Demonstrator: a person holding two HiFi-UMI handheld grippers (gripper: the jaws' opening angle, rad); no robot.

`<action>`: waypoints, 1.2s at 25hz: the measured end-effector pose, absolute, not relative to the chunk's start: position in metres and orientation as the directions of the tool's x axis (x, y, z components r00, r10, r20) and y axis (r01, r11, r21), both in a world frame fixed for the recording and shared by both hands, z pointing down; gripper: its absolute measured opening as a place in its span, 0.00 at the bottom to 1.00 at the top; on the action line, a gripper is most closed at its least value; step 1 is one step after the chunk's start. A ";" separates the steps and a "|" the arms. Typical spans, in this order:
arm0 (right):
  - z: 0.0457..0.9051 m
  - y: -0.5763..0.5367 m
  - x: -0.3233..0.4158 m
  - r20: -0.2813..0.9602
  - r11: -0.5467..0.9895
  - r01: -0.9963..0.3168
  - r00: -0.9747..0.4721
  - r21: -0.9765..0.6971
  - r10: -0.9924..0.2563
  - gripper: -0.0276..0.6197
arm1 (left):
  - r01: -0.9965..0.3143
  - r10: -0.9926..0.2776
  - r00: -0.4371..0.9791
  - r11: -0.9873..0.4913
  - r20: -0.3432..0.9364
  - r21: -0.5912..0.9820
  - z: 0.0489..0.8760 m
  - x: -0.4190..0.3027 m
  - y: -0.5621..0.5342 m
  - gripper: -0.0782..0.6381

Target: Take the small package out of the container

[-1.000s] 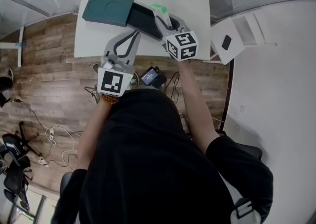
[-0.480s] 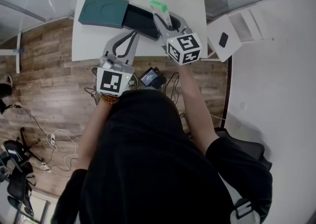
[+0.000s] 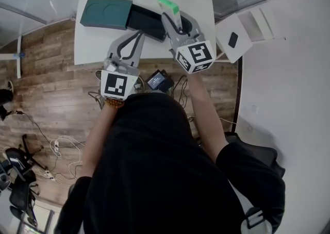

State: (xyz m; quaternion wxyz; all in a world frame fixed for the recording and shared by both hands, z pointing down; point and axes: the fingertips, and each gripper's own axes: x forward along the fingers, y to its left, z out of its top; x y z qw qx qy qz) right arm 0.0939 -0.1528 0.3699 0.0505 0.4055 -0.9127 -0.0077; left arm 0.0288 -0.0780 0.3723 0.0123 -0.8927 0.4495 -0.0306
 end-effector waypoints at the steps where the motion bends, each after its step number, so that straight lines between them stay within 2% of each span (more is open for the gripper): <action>1: 0.367 -0.151 0.094 0.069 0.667 -0.742 -0.664 0.064 -0.745 0.18 | -0.802 -0.804 0.593 -0.595 0.042 -0.049 0.372 0.028 -0.078 0.12; 6: 0.353 -0.143 0.090 0.000 0.665 -0.741 -0.668 0.090 -0.744 0.18 | -0.806 -0.807 0.589 -0.590 0.047 -0.050 0.373 0.026 -0.079 0.12; 18: 0.342 -0.112 0.069 -0.060 0.688 -0.718 -0.695 0.108 -0.716 0.18 | -0.808 -0.809 0.587 -0.587 0.027 -0.052 0.368 0.024 -0.076 0.12; 30: 0.366 -0.098 0.067 -0.014 0.704 -0.704 -0.708 0.098 -0.706 0.18 | -0.800 -0.802 0.597 -0.597 0.023 -0.052 0.371 0.024 -0.078 0.12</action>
